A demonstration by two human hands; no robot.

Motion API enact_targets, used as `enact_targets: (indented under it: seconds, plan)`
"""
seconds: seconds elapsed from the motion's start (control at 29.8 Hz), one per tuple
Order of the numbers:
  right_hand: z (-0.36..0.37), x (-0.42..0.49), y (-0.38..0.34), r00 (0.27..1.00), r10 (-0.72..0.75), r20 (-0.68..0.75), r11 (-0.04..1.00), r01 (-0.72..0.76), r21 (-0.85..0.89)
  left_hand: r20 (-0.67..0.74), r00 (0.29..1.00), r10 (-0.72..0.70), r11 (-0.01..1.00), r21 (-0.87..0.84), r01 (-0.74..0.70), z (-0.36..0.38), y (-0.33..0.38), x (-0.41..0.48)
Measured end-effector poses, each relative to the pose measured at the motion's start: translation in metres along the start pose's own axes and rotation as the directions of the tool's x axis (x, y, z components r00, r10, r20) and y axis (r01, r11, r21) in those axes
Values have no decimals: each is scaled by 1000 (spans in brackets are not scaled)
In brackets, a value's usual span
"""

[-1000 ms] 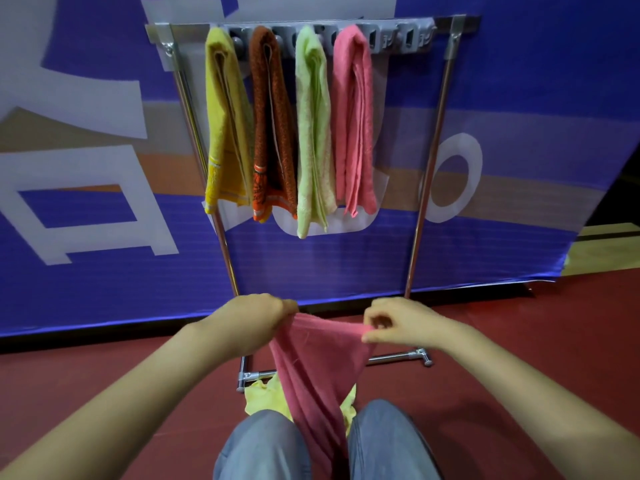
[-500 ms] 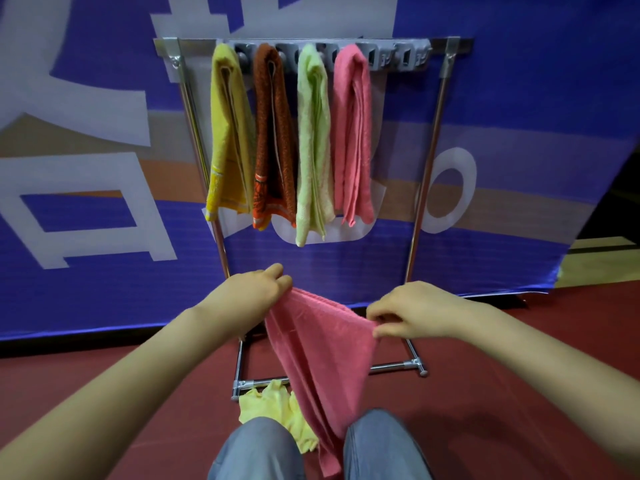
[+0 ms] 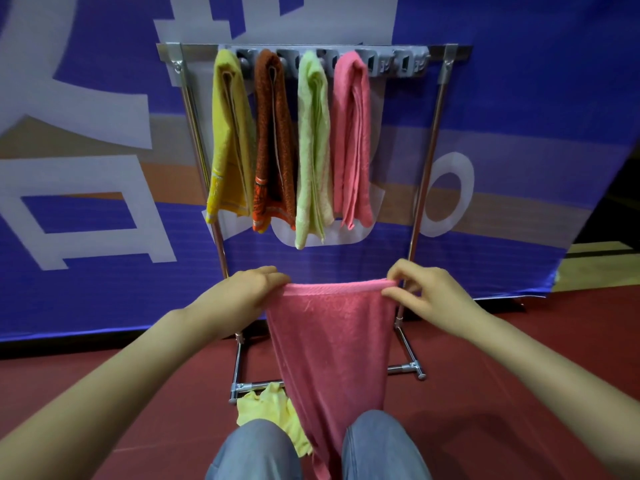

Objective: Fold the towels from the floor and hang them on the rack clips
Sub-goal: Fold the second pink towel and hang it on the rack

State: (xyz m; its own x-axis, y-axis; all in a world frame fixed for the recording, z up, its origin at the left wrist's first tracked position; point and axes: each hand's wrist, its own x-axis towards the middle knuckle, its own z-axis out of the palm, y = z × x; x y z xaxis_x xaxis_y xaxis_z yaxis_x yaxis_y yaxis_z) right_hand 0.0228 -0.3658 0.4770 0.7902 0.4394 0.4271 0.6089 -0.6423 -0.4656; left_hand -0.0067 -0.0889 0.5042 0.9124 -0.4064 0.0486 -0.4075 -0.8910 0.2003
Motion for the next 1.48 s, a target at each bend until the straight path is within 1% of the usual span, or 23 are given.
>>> enact_targets:
  seconds: [0.03, 0.1, 0.17, 0.23, 0.3, 0.34, 0.44, 0.47, 0.54, 0.64, 0.7, 0.84, 0.97, 1.04, 1.07, 1.11, 1.17, 1.21, 1.28, 1.34, 1.41, 1.44, 1.48]
  plan:
    - [-1, 1, 0, 997, 76, 28, 984, -80, 161, -22, 1000, 2, 999, -52, -4, 0, 0, 0]
    - [-3, 3, -3, 987, 149, 66, 912, -163, 376, -71, 997, 0, 991, -133, -10, 2, -1, 0]
    - [-6, 4, -6, 979, 190, 69, 856, -200, 476, -116, 993, -35, 966, -258, 3, 3, -1, 0]
    - [-7, 4, -8, 972, 226, 57, 827, -223, 517, -142, 987, -79, 911, -412, 14, 3, 0, 0]
    - [-9, 5, -9, 963, 268, 24, 789, -234, 569, -162, 979, -124, 837, -548, 16, 3, 3, -1]
    - [-10, 5, -10, 955, 296, 12, 752, -240, 613, -163, 974, -156, 784, -620, 22, 2, 6, -1]
    - [-6, 6, -14, 923, 385, -13, 671, -270, 691, -109, 956, -273, 574, -816, 71, 3, 11, 0]
    - [-2, 6, -16, 911, 412, -22, 654, -280, 703, -83, 947, -310, 520, -849, 95, 4, 13, 0]
    - [6, 4, -21, 894, 447, -30, 634, -293, 715, -53, 924, -379, 461, -877, 139, 5, 14, 2]
    - [22, 2, -29, 892, 451, -27, 621, -292, 728, -15, 895, -446, 414, -890, 191, 7, 15, 2]
    - [32, 3, -34, 894, 445, -47, 624, -272, 732, 5, 886, -464, 394, -894, 212, 9, 18, 4]
    - [59, 8, -52, 914, 406, -14, 606, -257, 753, 48, 863, -503, 325, -915, 240, 14, 31, 11]
    - [82, 9, -72, 937, 349, -7, 588, -213, 780, 65, 862, -503, 309, -918, 249, 23, 38, 13]
    - [87, 8, -76, 940, 341, 2, 571, -209, 794, 70, 858, -509, 277, -930, 240, 24, 36, 11]
    - [88, 8, -77, 938, 345, 22, 538, -217, 814, 73, 861, -504, 260, -937, 232, 24, 35, 9]
    - [87, 8, -78, 935, 350, 56, 477, -229, 849, 78, 867, -492, 252, -941, 228, 23, 33, 7]
    - [85, 8, -77, 925, 351, 143, 318, -261, 911, 80, 882, -464, 270, -936, 226, 22, 31, 4]
    - [84, 8, -77, 920, 347, 179, 252, -276, 928, 71, 888, -454, 308, -923, 231, 21, 29, 3]
    - [82, 7, -75, 913, 339, 227, 181, -300, 937, 45, 904, -425, 410, -881, 237, 20, 27, 2]
    - [80, 6, -73, 915, 319, 246, 181, -313, 932, 34, 923, -382, 469, -854, 225, 17, 27, 2]
    - [80, 6, -70, 916, 321, 240, 217, -318, 923, 44, 941, -336, 502, -837, 218, 14, 27, 1]
    - [80, 6, -67, 918, 334, 216, 262, -310, 914, 51, 950, -309, 522, -825, 214, 13, 27, 0]
    - [81, 5, -63, 916, 359, 180, 331, -305, 893, 61, 958, -280, 537, -817, 209, 12, 27, -1]
